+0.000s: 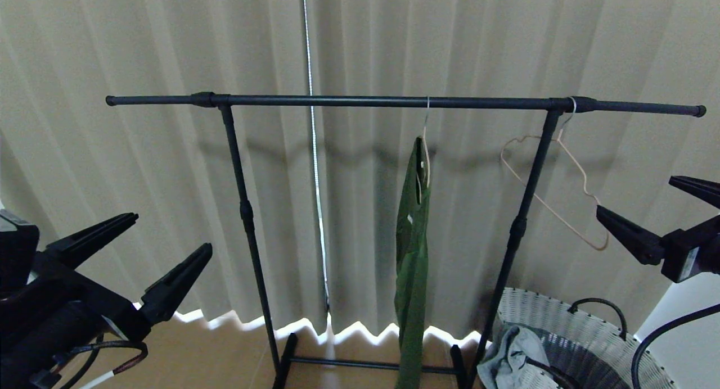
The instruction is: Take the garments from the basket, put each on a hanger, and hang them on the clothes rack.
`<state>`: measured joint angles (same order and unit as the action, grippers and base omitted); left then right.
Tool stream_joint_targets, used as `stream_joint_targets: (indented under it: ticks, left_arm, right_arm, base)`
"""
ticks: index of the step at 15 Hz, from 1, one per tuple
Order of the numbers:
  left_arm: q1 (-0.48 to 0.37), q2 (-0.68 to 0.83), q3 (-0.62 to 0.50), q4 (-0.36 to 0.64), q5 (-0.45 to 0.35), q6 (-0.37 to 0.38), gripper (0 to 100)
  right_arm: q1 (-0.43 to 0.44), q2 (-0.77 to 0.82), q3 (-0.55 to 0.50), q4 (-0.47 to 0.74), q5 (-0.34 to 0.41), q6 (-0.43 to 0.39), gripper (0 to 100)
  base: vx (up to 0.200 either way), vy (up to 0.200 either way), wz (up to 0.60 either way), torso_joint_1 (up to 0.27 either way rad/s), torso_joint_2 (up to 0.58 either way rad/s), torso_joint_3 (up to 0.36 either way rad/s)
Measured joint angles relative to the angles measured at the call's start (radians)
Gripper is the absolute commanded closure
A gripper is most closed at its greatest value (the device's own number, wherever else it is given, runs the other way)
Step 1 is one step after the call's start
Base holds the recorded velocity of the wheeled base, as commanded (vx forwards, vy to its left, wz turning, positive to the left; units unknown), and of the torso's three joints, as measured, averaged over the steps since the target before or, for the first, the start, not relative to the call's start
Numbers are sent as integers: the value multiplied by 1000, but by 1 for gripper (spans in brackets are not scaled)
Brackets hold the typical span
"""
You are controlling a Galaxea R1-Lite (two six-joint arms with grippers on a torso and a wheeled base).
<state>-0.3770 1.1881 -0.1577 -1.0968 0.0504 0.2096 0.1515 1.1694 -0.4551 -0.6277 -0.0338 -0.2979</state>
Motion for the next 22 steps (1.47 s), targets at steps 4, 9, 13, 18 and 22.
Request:
stream_joint_targets:
  ticks: [4,9,13,18,22]
  left_arm:
    - [-4,38,-167,214,-3,3,0]
    - [-34,114,-441,720,-91,-51,0]
    - [-56,165,-441,741,-103,-71,0]
    - [-51,118,-289,673,-96,-124,0]
    - [-35,93,-239,619,-99,-129,0]
  right_arm:
    - [-17,5,46,1,0,-8,0]
    - [-18,9,89,3,-1,-21,0]
    - [-18,36,119,6,-21,-21,0]
    - [-18,85,136,-1,-35,-20,0]
    - [-32,96,144,-1,-37,-21,0]
  base:
    - [0,0,0,0,0,0]
    - [0,0,0,0,0,0]
    - [0,0,0,0,0,0]
    - [0,0,0,0,0,0]
    - [0,0,0,0,0,0]
